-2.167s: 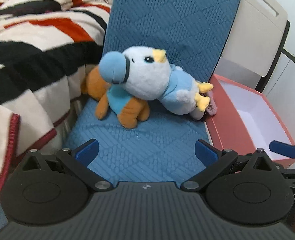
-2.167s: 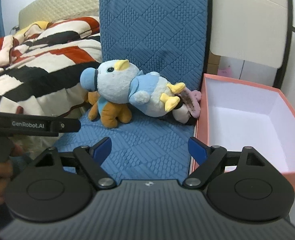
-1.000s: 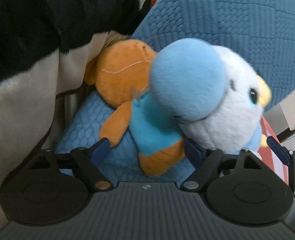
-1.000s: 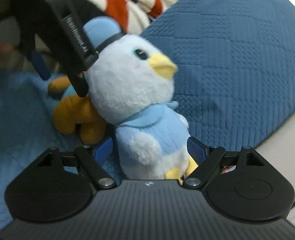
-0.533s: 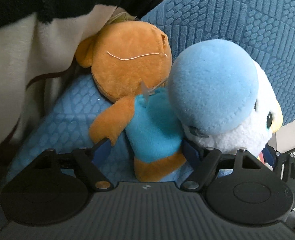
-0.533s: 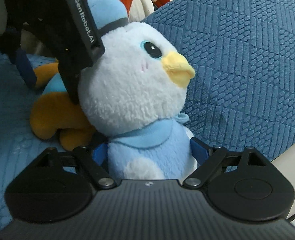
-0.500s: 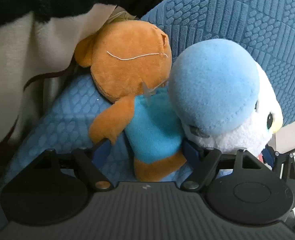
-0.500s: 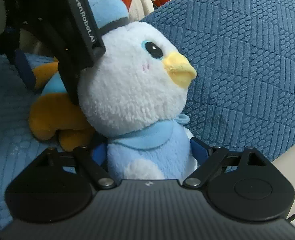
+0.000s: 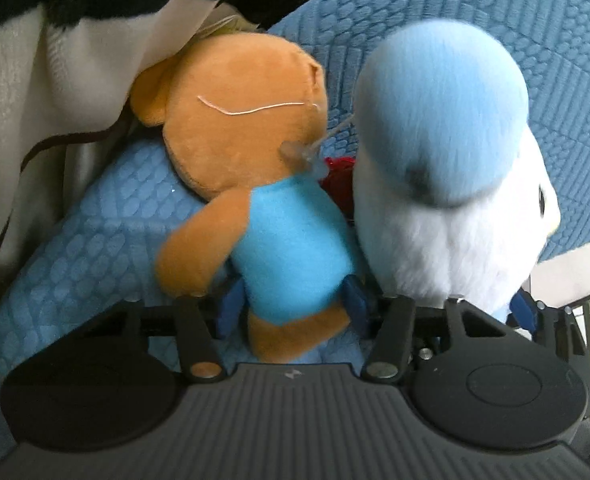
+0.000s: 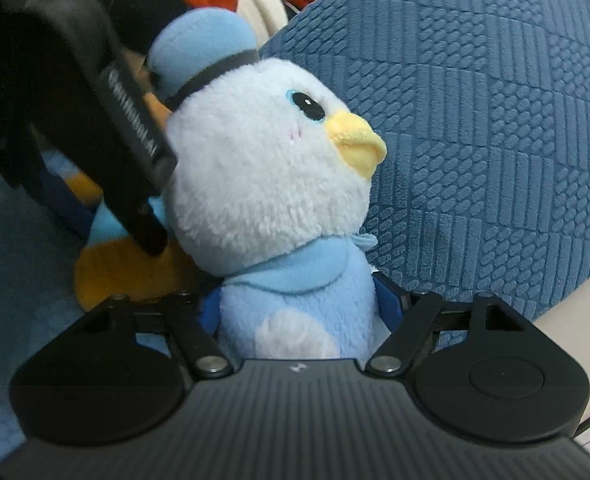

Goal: Organize objects
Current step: 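Grasp the brown bear plush with the left gripper while the right grasps the white duck plush, then lift the bear with the left gripper while the right lifts the duck toward the pink box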

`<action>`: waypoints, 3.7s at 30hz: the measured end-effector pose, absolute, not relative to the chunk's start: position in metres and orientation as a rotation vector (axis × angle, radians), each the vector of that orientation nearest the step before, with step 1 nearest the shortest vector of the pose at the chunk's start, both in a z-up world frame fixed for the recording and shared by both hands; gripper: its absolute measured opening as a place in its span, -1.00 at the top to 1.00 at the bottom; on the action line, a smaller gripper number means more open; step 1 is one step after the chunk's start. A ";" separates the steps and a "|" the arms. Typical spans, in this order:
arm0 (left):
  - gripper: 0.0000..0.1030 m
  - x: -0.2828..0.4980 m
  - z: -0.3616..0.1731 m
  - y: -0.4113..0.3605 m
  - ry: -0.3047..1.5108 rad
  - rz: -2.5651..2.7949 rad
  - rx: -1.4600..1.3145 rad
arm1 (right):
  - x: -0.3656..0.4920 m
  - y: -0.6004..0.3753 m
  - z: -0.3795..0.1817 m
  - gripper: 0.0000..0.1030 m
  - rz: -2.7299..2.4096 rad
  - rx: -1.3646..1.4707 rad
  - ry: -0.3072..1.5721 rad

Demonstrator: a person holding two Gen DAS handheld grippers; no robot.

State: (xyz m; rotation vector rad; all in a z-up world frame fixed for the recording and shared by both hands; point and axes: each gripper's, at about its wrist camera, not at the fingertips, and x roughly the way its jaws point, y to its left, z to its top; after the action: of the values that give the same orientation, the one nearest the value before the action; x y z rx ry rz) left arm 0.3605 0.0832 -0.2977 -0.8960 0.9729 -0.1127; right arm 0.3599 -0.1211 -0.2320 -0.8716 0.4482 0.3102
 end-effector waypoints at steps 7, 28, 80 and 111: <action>0.07 0.342 -0.286 0.077 0.951 -0.096 -0.840 | 0.348 -0.136 -0.202 -0.42 0.304 -0.678 0.503; 0.19 0.297 -0.241 0.053 0.959 -0.074 -0.463 | 0.333 -0.213 -0.203 -0.38 0.220 0.192 0.907; -0.50 0.338 -0.260 0.047 1.016 -0.005 -0.395 | 0.348 -0.211 -0.230 -0.54 0.348 0.283 1.066; -0.50 0.243 -0.135 0.011 1.083 -0.148 -0.424 | 0.269 -0.269 -0.105 -0.55 0.362 0.311 1.016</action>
State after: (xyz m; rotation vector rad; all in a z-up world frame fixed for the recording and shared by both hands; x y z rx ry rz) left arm 0.2427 0.0115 -0.1353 -0.4244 1.0834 -0.1478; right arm 0.2689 -0.2694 -0.1048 0.3108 1.0158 0.3625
